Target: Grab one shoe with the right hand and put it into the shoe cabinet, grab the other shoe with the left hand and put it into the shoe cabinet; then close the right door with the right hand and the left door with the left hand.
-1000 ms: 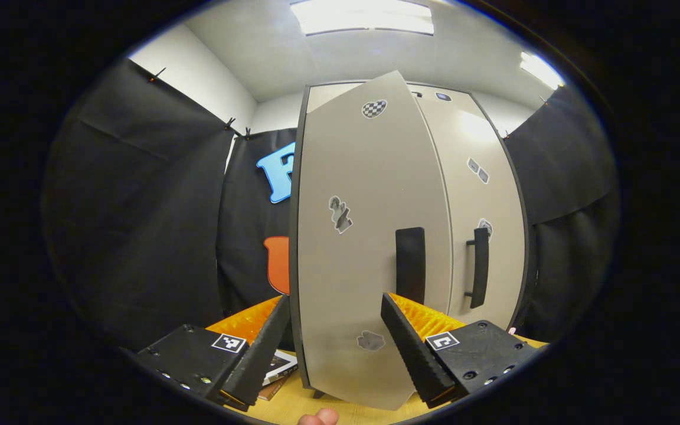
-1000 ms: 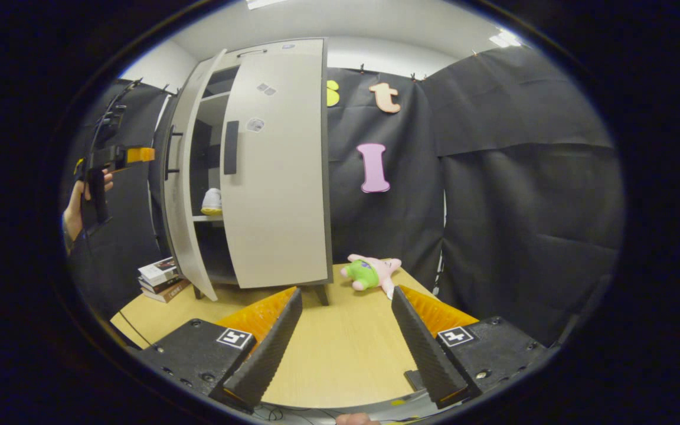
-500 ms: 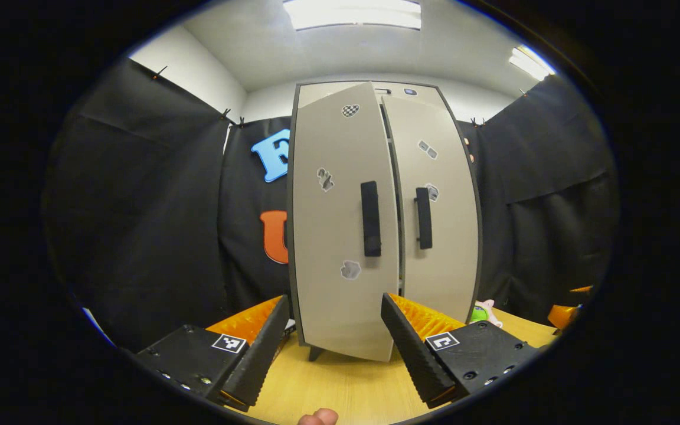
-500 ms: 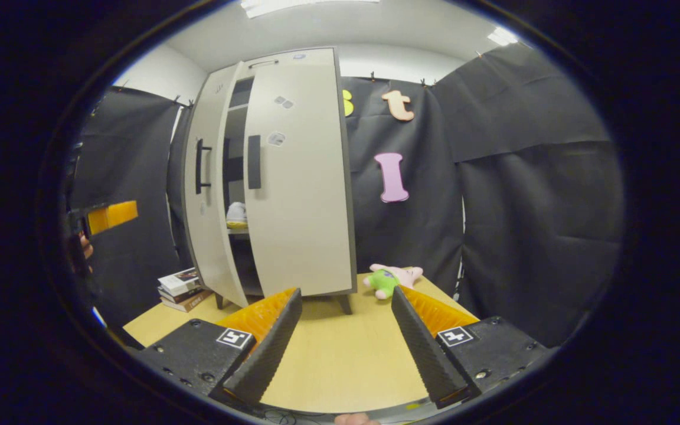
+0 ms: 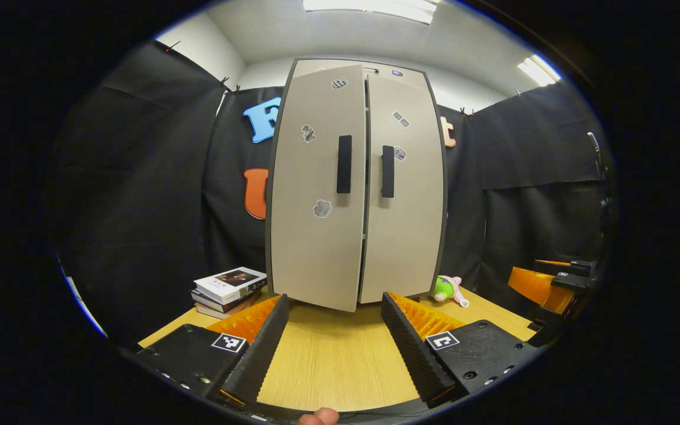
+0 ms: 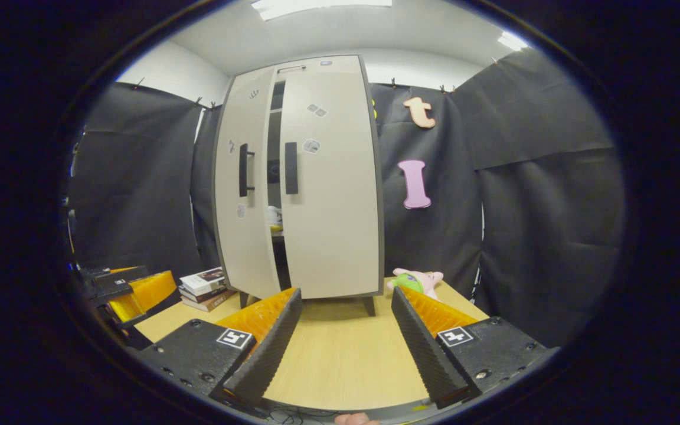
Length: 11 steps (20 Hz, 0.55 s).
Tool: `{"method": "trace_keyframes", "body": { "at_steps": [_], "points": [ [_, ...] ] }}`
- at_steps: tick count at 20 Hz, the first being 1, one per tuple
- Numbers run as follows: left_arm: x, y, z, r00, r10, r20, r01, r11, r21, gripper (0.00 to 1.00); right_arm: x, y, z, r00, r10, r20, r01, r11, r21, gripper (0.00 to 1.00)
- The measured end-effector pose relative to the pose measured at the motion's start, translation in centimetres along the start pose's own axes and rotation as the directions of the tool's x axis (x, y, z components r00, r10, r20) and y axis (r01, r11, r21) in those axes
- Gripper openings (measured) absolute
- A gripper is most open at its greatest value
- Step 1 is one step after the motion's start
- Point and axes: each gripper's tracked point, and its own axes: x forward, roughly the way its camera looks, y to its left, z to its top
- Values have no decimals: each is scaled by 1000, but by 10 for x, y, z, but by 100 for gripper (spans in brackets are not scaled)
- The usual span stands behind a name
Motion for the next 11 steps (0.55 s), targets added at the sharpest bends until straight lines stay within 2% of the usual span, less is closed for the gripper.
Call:
{"method": "trace_keyframes", "body": {
  "at_steps": [4,11],
  "points": [
    [-4,10,-5,999,33,-1,-33,999,44,95,-6,0,0,1000,-5,-6,5,1000,0,94],
    [-5,5,2,1000,25,15,-26,998,57,95,-6,2,0,1000,-12,-14,12,1000,2,94]
  ]
}}
